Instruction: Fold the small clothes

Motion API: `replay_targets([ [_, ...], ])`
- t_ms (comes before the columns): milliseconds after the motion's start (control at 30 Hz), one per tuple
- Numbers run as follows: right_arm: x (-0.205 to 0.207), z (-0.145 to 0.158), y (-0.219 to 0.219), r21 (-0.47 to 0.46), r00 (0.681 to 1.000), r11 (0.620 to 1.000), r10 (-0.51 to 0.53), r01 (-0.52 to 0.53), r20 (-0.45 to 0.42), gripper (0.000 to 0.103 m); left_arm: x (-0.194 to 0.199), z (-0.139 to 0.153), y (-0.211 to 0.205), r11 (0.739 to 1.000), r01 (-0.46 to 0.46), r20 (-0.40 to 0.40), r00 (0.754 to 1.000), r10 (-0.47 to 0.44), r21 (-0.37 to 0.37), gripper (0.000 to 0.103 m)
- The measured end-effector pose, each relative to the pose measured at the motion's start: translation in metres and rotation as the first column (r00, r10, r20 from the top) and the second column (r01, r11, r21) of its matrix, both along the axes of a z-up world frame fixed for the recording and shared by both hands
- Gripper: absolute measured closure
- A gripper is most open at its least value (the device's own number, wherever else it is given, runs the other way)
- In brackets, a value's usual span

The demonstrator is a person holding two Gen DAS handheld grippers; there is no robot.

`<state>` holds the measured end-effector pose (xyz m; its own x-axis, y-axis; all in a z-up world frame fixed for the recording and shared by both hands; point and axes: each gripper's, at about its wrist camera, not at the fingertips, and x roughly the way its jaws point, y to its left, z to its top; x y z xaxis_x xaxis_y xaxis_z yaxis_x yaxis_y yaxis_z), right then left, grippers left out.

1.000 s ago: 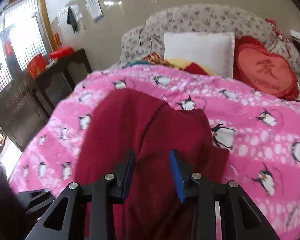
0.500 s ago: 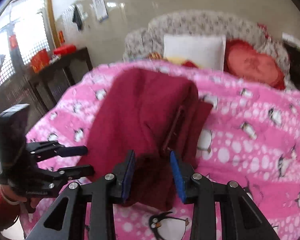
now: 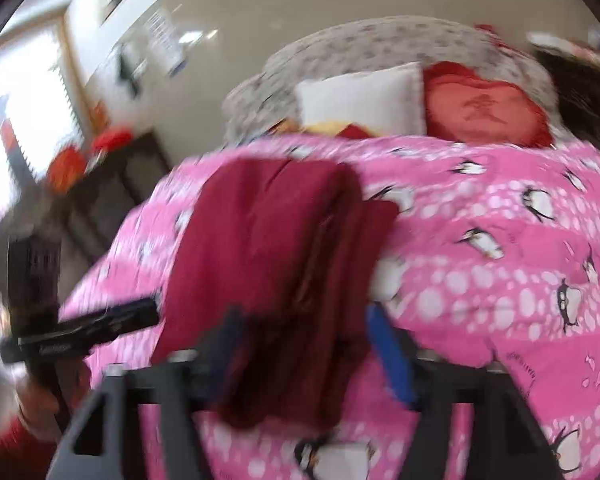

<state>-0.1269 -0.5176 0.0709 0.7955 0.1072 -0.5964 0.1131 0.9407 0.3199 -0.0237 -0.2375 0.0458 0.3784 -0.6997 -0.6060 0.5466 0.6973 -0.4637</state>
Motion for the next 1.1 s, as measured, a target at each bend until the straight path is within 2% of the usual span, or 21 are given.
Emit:
replay_targets([
  [33, 0.01, -0.005, -0.005, 0.03, 1.0, 1.0, 0.001, 0.0, -0.015, 0.021, 0.008, -0.001, 0.0, 1.0, -0.011, -0.017, 1.0, 0.01, -0.023, 0.024],
  [133, 0.034, -0.02, -0.016, 0.128, 0.998, 0.991, 0.038, -0.033, -0.04, 0.02, 0.026, -0.006, -0.011, 1.0, 0.005, -0.048, 0.999, -0.006, -0.022, 0.024],
  [200, 0.042, -0.019, -0.017, 0.127, 0.999, 0.991, 0.041, -0.042, 0.007, 0.019, 0.037, -0.012, -0.019, 0.999, 0.02, -0.075, 0.997, -0.023, -0.036, 0.024],
  [267, 0.055, -0.021, -0.013, 0.131, 0.996, 0.987, 0.087, -0.088, 0.015, 0.019, 0.048, -0.022, -0.029, 0.998, 0.042, -0.117, 0.992, -0.048, -0.057, 0.023],
  [333, 0.062, -0.024, -0.01, 0.112, 0.996, 0.99, 0.082, -0.085, 0.025, 0.02, 0.055, -0.03, -0.034, 0.996, 0.042, -0.148, 0.988, -0.053, -0.073, 0.023],
  [400, 0.066, -0.023, -0.007, 0.075, 0.998, 0.995, 0.065, -0.066, 0.014, 0.039, 0.056, -0.032, -0.036, 0.996, 0.045, -0.146, 0.988, -0.057, -0.083, 0.024],
  [433, 0.064, -0.021, -0.007, 0.087, 0.998, 0.994, 0.065, -0.066, 0.018, 0.043, 0.054, -0.029, -0.036, 0.996, 0.053, -0.138, 0.988, -0.063, -0.075, 0.028],
  [467, 0.06, -0.016, -0.006, 0.109, 0.997, 0.991, 0.073, -0.076, 0.03, 0.054, 0.052, -0.026, -0.035, 0.995, 0.064, -0.138, 0.988, -0.074, -0.077, 0.036],
  [500, 0.056, -0.012, -0.005, 0.108, 0.996, 0.991, 0.078, -0.081, 0.034, 0.058, 0.049, -0.021, -0.032, 0.995, 0.069, -0.134, 0.988, -0.079, -0.076, 0.043],
  [567, 0.041, 0.001, 0.006, 0.084, 0.994, 0.991, 0.099, -0.103, 0.046, 0.06, 0.038, -0.006, -0.023, 0.991, 0.102, -0.111, 0.988, -0.111, -0.082, 0.05],
  [700, 0.007, 0.025, 0.033, 0.106, 0.981, 0.978, 0.169, -0.179, 0.097, 0.061, 0.005, 0.022, 0.008, 0.987, 0.141, -0.072, 0.987, -0.147, -0.08, 0.05],
  [800, -0.017, 0.03, 0.063, 0.124, 0.969, 0.963, 0.227, -0.238, 0.101, 0.061, -0.026, 0.041, 0.042, 0.988, 0.15, -0.058, 0.987, -0.152, -0.038, 0.05],
  [867, -0.026, 0.019, 0.084, 0.117, 0.965, 0.96, 0.246, -0.256, 0.092, 0.057, -0.048, 0.043, 0.065, 0.99, 0.139, -0.011, 0.99, -0.139, 0.005, 0.05],
  [900, -0.025, 0.007, 0.093, 0.107, 0.964, 0.958, 0.263, -0.267, 0.048, 0.05, -0.054, 0.039, 0.072, 0.992, 0.125, 0.004, 0.992, -0.125, 0.03, 0.05],
  [967, -0.021, -0.016, 0.101, 0.071, 0.967, 0.969, 0.243, -0.237, -0.081, 0.049, -0.063, 0.018, 0.082, 0.988, 0.079, 0.015, 0.997, -0.082, 0.129, 0.05],
  [1000, -0.024, -0.019, 0.099, 0.062, 0.971, 0.975, 0.22, -0.214, -0.093, 0.049, -0.064, 0.008, 0.083, 0.983, 0.062, 0.001, 0.998, -0.063, 0.174, 0.05],
  [1033, -0.031, -0.017, 0.097, 0.067, 0.975, 0.977, 0.207, -0.202, -0.081, 0.049, -0.063, -0.003, 0.086, 0.975, 0.04, -0.012, 0.999, -0.038, 0.22, 0.05],
  [1100, -0.052, -0.006, 0.093, 0.113, 0.976, 0.97, 0.216, -0.213, -0.014, 0.049, -0.068, -0.007, 0.099, 0.976, -0.015, 0.033, 0.999, 0.008, 0.216, 0.048],
])
